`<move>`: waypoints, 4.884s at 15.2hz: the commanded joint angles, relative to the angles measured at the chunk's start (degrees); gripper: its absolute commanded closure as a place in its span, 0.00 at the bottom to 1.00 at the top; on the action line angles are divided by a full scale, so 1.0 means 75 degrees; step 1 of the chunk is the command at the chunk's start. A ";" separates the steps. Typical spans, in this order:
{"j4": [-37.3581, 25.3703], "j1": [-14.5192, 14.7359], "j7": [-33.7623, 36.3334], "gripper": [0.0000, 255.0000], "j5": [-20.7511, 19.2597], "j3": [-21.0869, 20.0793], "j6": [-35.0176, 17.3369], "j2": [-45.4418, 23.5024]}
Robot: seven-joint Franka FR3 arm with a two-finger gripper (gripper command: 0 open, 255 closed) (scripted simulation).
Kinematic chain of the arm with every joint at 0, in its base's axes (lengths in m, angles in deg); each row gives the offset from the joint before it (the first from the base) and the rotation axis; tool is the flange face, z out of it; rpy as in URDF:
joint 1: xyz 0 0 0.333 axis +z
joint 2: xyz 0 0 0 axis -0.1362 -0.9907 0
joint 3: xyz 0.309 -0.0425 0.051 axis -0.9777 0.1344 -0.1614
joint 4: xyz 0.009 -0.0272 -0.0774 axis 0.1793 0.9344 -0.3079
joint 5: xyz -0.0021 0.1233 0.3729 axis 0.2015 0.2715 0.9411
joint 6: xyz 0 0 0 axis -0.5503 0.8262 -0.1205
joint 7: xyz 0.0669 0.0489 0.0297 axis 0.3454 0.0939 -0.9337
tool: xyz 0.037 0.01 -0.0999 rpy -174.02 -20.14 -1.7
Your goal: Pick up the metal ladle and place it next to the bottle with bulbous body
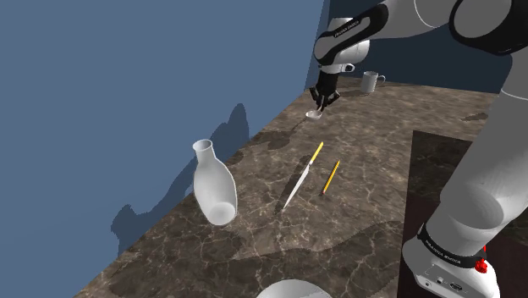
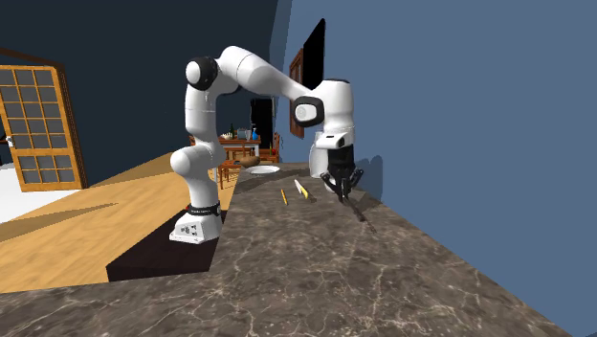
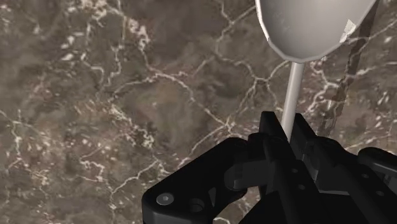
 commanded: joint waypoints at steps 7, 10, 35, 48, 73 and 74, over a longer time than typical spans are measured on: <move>-0.0492 0.0006 0.0119 1.00 -0.0097 0.0009 0.0756 0.0269; -0.0713 0.0006 0.0156 1.00 -0.0124 0.0012 0.1048 0.0342; -0.3257 -0.0022 0.0374 1.00 -0.0201 0.0039 0.3608 0.0367; -0.4194 0.0121 0.0727 1.00 -0.0250 -0.0073 0.4654 0.0504; -0.0455 0.1744 0.4844 1.00 0.0005 -0.2707 0.4179 0.4097; -0.0430 0.1803 0.5022 1.00 0.0048 -0.2837 0.4183 0.4145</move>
